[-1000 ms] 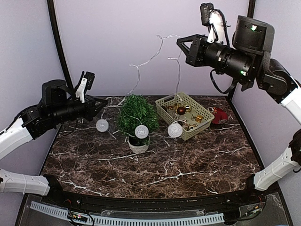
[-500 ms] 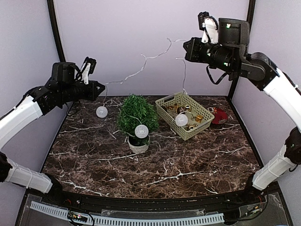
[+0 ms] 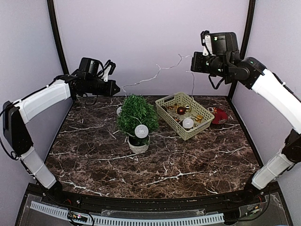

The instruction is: Decorate the small christmas tree

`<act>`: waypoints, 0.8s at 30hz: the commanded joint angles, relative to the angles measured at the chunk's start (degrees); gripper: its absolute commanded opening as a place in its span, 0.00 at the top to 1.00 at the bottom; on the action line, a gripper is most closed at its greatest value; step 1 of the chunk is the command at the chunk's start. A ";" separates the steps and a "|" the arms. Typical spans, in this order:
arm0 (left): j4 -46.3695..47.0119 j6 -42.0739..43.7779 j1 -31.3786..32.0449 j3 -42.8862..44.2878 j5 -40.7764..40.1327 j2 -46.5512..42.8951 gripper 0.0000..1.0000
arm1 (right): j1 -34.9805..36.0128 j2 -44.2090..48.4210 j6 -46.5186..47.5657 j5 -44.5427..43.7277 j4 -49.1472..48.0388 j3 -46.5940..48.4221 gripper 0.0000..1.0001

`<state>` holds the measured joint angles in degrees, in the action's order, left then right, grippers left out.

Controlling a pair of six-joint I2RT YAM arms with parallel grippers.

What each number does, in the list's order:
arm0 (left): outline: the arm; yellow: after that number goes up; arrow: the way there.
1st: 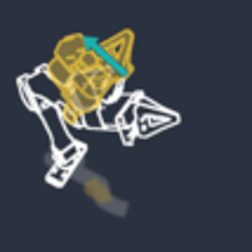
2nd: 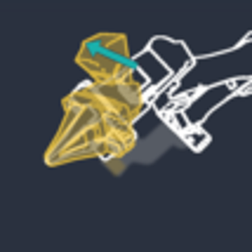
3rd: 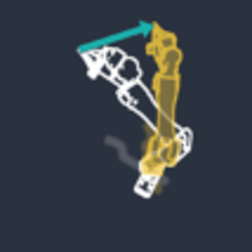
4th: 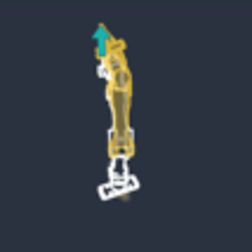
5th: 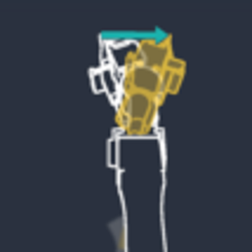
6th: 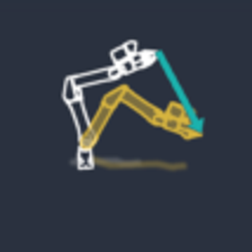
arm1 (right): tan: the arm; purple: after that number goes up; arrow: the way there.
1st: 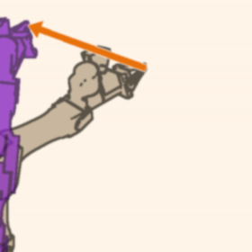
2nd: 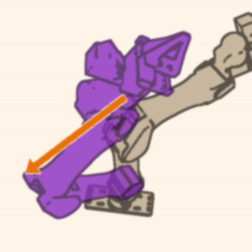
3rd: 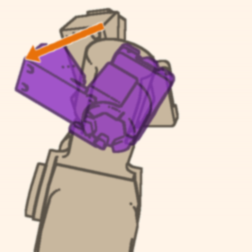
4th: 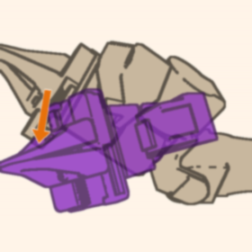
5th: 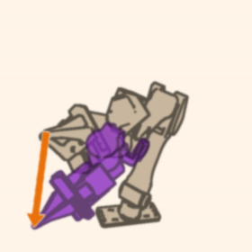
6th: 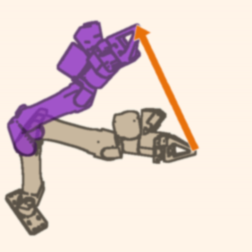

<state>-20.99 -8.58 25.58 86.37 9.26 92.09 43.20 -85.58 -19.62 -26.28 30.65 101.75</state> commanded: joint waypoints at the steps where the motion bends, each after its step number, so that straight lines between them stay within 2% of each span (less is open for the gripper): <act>1: -2.02 1.13 -0.36 4.62 4.49 3.96 1.00 | -1.40 2.63 -0.97 0.89 1.25 -3.22 1.00; 9: -0.54 2.38 -0.31 11.38 15.39 12.00 1.00 | -1.54 10.54 0.91 1.93 7.67 -9.68 1.00; 18: -1.06 4.40 -0.33 14.02 24.10 16.28 0.97 | -1.46 18.33 6.38 22.49 15.66 -11.97 1.00; 22: -0.84 4.17 -0.27 14.58 26.08 16.74 0.88 | -1.38 19.73 7.10 30.05 19.22 -12.75 1.00; 24: -0.69 4.01 -0.27 14.55 23.21 15.93 0.78 | -1.24 20.45 7.13 33.59 19.81 -13.44 1.00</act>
<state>-21.56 -5.15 25.50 99.11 32.05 109.38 41.87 -66.28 -13.93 -3.16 47.24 89.67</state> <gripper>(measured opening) 0.158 0.017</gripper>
